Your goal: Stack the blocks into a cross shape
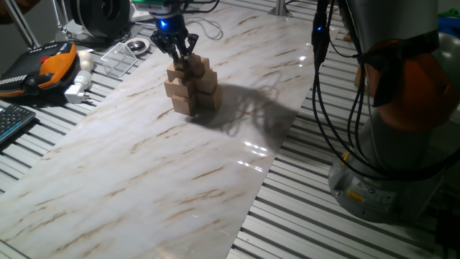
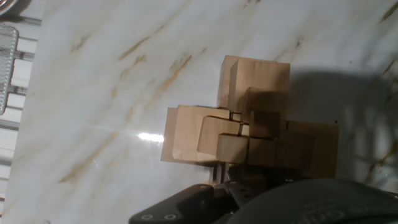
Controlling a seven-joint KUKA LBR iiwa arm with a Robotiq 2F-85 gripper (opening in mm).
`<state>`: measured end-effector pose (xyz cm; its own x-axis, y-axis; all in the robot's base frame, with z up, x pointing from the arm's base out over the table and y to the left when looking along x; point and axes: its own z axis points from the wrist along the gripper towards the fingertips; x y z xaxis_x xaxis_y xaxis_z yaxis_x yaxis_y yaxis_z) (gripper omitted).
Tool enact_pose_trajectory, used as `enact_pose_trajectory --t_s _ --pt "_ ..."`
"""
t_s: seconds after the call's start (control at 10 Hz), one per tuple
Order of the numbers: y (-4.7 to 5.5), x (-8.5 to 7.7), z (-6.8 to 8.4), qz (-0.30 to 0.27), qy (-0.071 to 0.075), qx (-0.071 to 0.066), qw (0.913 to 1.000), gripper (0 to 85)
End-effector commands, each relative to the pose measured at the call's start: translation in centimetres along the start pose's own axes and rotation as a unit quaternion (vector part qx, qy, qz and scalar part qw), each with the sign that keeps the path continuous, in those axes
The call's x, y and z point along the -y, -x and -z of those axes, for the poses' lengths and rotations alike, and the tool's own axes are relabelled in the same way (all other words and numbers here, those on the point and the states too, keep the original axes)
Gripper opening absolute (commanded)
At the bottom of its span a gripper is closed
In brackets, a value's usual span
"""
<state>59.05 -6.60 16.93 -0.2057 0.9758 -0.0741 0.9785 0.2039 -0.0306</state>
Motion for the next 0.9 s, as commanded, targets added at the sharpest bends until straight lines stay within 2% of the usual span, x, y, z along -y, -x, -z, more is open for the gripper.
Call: enact_pose_trajectory --t_s 0.0,0.2,0.3,0.7,0.8 --pt "-0.05 -0.01 -0.03 0.001 -0.001 0.004 1.0 0.0" --pt "-0.09 -0.06 -0.1 0.001 -0.001 0.006 1.0 0.0" --pt "-0.1 -0.07 -0.11 0.001 -0.002 0.008 1.0 17.0" --pt "-0.08 -0.12 -0.12 0.001 -0.002 0.011 0.9999 17.0" --pt "-0.08 -0.13 -0.12 0.002 -0.002 0.012 0.9999 34.0"
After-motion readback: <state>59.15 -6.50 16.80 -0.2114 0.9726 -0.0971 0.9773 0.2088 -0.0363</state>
